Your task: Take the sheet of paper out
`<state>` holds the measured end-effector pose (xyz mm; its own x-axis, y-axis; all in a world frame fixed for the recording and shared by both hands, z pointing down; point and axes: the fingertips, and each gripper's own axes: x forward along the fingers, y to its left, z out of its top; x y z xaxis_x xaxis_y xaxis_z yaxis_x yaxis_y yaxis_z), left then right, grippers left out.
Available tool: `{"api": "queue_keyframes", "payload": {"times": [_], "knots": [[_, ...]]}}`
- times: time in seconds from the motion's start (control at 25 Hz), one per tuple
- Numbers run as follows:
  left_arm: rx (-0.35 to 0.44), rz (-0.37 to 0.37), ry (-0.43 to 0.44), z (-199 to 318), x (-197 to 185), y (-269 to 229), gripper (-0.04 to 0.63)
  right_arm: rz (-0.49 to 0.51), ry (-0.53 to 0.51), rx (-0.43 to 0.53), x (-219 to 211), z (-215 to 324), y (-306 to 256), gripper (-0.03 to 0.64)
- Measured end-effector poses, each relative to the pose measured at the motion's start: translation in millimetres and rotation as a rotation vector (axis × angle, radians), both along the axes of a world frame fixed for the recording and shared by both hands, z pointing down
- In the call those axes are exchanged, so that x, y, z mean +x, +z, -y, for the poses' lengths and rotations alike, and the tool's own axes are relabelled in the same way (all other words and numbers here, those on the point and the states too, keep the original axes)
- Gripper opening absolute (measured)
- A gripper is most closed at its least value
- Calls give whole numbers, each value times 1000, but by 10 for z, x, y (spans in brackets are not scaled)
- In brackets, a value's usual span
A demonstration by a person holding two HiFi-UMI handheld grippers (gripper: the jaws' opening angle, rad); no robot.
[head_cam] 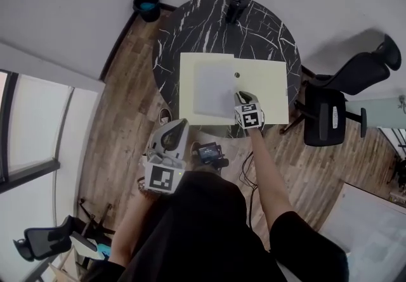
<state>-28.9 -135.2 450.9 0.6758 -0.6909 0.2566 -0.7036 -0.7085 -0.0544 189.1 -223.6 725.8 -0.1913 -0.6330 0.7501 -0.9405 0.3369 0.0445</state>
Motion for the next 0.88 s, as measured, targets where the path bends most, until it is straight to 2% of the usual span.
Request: {"api": "queue_keyframes", "payload": {"times": [0.36,0.88], "knots": [[-13,15,-52,68,-204,30,-6,-53,-32,-100,3,118,416,54],[3,18,-83,203,-414,13,-6,-53,27,-173,-80,146,637,54]]}}
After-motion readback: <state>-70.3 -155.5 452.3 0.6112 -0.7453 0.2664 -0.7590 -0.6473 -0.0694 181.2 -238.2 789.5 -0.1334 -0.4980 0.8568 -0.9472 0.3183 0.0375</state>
